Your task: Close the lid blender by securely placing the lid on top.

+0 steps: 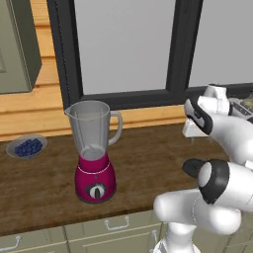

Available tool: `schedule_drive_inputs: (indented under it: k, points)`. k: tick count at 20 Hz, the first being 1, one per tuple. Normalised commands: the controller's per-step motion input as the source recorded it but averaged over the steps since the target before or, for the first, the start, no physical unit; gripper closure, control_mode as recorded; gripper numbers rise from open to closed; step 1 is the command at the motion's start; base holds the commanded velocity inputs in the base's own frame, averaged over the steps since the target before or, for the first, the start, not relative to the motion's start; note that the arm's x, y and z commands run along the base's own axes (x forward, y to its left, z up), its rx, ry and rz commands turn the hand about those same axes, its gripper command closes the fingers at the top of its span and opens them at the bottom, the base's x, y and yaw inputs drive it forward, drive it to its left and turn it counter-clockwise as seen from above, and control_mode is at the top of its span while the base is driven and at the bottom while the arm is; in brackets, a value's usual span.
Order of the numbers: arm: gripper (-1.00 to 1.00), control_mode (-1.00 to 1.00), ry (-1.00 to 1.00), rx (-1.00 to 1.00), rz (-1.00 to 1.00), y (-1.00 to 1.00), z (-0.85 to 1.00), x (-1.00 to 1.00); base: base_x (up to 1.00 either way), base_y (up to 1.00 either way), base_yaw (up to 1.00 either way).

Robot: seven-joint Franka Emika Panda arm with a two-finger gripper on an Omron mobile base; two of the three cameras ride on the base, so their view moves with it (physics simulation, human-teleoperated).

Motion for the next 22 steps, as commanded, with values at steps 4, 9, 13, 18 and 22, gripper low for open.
schedule_drive_inputs:
  k: [4,9,13,18,22]
  points:
    - [-1.00,-1.00,0.20,0.00,-0.14,-0.60,-0.85,0.48,0.00,0.00,0.00]
    - [-1.00,-1.00,0.07,0.00,-0.13,-0.21,-0.57,0.45,0.00,0.00,0.00]
    - [-1.00,-1.00,0.07,0.03,-0.06,0.00,-0.20,0.15,0.00,0.00,0.00]
    - [-1.00,-1.00,0.14,0.00,-0.01,0.02,-0.40,0.00,0.00,0.00,0.00]
    - [-1.00,-1.00,0.17,0.00,-0.01,0.00,-0.42,-0.01,0.00,0.00,0.00]
